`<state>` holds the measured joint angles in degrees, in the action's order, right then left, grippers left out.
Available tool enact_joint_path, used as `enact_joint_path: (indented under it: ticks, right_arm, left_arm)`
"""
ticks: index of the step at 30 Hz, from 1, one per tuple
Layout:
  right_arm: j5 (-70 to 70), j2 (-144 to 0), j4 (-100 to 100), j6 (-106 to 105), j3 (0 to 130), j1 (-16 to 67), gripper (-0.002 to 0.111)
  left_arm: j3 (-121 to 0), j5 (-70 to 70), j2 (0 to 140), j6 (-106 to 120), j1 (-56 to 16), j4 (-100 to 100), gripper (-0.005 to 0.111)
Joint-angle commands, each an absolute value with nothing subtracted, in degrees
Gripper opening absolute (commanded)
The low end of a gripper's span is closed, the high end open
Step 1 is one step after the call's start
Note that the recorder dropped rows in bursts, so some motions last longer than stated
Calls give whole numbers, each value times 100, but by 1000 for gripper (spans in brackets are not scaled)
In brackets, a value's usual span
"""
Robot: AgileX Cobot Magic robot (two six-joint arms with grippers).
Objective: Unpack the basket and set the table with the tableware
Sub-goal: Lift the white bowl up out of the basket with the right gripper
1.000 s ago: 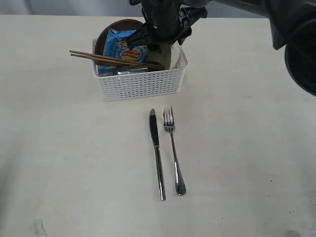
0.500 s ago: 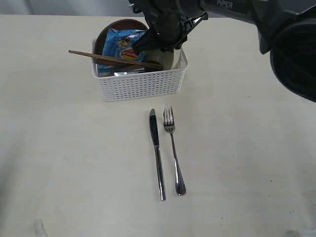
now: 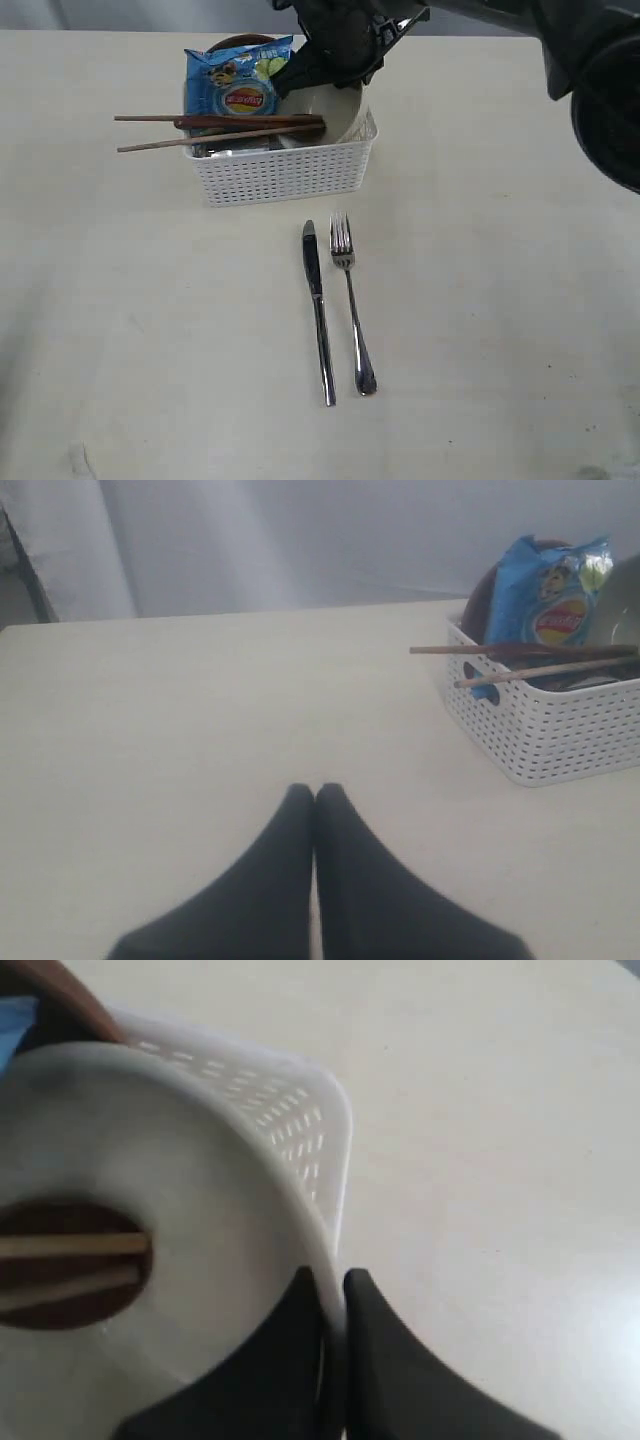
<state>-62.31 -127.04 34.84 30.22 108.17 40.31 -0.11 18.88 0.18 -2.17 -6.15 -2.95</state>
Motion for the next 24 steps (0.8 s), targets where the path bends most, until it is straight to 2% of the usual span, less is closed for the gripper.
enact_joint_path:
  ticks: [1, 8, 24]
  right_arm:
    - [-6575, -12514, 4060, 2981, 10862, 4013, 0]
    - [-6996, -12514, 4448, 2706, 10862, 4013, 0]
    - [-6996, -12499, 5176, 2415, 10862, 4026, 0]
  left_arm:
    - [0, 1828, 0, -211, -655, -282, 0]
    - [0, 1828, 0, -211, -655, -282, 0]
    - [0, 1828, 0, -211, -655, -282, 0]
